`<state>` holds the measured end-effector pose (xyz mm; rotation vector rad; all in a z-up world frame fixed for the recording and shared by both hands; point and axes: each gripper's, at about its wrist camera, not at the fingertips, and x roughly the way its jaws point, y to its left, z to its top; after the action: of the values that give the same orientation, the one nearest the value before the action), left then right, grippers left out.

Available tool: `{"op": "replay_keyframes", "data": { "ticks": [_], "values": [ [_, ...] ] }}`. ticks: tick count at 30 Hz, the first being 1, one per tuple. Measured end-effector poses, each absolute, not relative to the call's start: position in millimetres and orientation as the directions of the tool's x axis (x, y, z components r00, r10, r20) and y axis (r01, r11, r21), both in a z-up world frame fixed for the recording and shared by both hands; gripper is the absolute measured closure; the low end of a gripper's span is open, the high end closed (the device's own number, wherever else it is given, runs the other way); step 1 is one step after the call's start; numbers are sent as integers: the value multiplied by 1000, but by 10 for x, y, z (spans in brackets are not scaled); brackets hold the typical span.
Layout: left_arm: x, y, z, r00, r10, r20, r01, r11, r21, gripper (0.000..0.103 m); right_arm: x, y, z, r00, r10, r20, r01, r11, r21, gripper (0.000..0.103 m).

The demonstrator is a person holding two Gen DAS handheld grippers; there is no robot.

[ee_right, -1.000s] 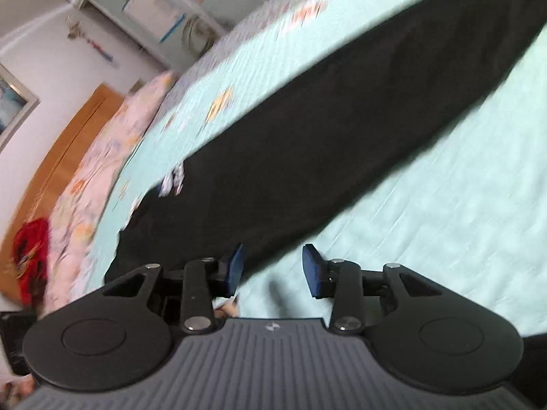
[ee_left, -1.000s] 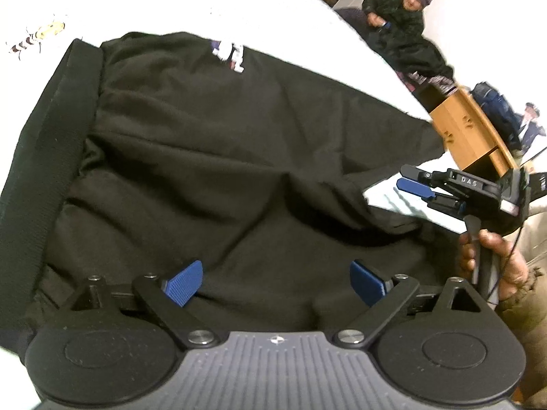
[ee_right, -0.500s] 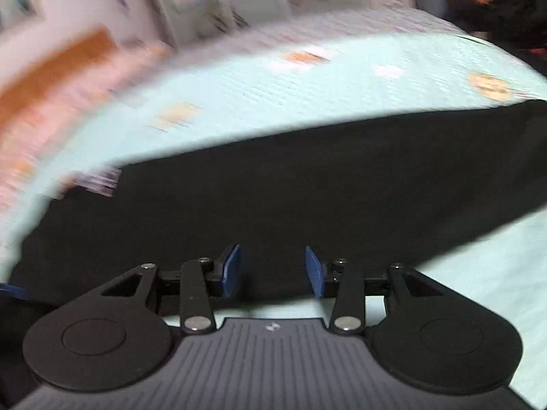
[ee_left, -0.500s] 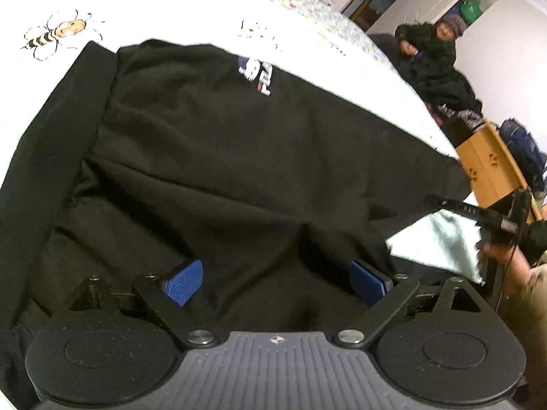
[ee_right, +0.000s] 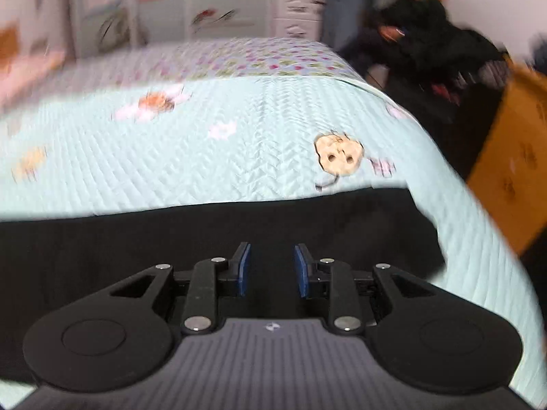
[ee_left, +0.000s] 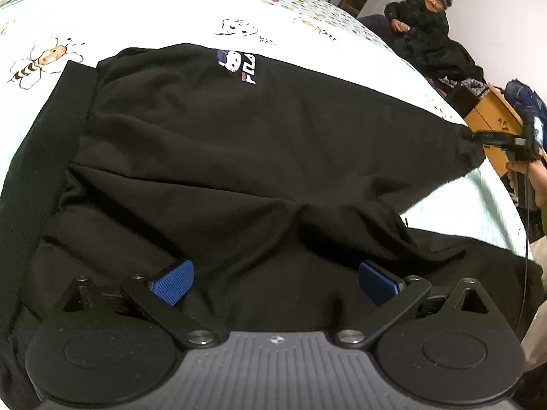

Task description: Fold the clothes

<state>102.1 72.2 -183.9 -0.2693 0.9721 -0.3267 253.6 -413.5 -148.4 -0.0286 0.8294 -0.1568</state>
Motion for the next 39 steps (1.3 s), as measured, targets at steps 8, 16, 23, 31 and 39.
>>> {"op": "replay_keyframes", "data": {
  "ticks": [8,16,23,31,39],
  "values": [
    [1005,723,-1861,529,-384,-757,167,921,-351,1,2141,-4927,-1480,567,-386,-727,348,913,-213,57],
    [973,752,-1841,526,-381,-760,154,922,-356,1,2197,-4917,-1685,583,-266,-768,273,954,-124,52],
    [985,731,-1855,525,-375,-764,164,926,-341,1,2088,-4860,-1319,684,-387,-618,397,909,-129,51],
    [967,726,-1849,524,-372,-766,169,927,-335,1,2434,-5173,-1707,567,-391,-725,440,888,-135,36],
    [960,745,-1848,524,-372,-767,171,927,-333,1,2078,-5163,-1343,742,-468,-480,557,829,53,37]
  ]
}}
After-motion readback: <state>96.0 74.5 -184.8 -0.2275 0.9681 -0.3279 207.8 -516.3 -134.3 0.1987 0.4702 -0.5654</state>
